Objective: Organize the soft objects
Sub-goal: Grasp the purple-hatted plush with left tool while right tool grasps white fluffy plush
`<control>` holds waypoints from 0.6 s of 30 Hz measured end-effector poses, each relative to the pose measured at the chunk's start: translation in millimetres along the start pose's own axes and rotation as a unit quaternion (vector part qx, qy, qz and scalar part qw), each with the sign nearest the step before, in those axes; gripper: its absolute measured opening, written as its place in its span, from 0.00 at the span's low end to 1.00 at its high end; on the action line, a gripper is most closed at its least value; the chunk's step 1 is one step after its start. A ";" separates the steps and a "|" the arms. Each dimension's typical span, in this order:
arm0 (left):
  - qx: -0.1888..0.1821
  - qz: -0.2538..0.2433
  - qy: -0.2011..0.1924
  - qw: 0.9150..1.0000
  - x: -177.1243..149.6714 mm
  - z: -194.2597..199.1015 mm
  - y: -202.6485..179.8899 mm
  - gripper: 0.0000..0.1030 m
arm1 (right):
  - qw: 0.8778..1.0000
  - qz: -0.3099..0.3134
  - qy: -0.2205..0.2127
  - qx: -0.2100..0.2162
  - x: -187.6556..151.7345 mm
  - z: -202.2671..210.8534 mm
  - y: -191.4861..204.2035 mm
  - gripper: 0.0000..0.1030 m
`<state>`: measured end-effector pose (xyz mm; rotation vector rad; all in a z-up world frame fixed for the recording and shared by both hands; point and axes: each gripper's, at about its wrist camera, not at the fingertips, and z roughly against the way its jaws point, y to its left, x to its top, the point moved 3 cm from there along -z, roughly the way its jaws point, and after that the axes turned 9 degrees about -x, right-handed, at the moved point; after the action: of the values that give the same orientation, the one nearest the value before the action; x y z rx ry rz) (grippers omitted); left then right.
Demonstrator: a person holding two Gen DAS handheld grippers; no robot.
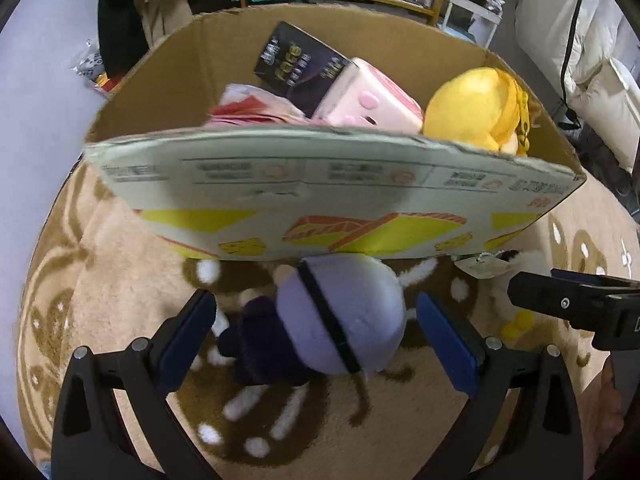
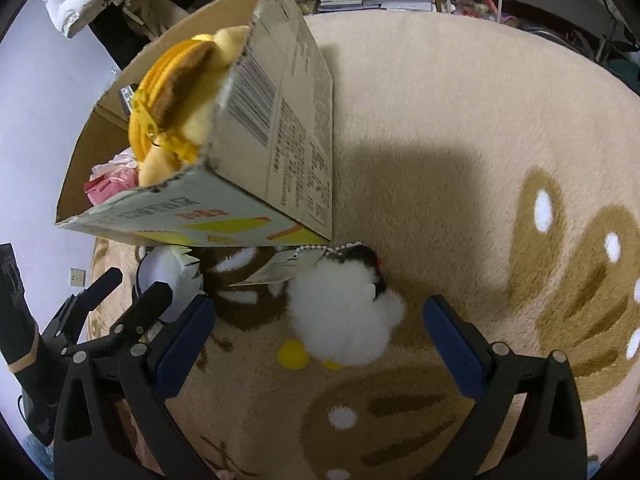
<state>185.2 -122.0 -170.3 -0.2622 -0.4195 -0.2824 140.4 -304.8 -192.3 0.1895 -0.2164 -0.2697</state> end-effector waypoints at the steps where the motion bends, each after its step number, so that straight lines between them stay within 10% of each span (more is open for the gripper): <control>1: -0.001 -0.002 0.003 1.000 0.5 -2.9 -1.4 0.97 | 1.000 0.000 0.000 0.000 1.0 -1.2 -0.7 1.00; 9: 0.020 -0.015 0.021 0.999 2.1 -25.3 -13.1 0.97 | 1.000 -0.014 0.018 -0.004 2.9 -13.2 -9.7 0.95; 18: 0.039 -0.027 0.022 0.999 2.8 -38.1 -14.2 0.96 | 0.999 -0.005 0.046 -0.010 -3.9 -28.4 -9.8 0.65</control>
<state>196.8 -147.4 -200.0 -0.1689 -0.3930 -0.3239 141.1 -308.6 -222.4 0.1819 -0.1224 -0.2727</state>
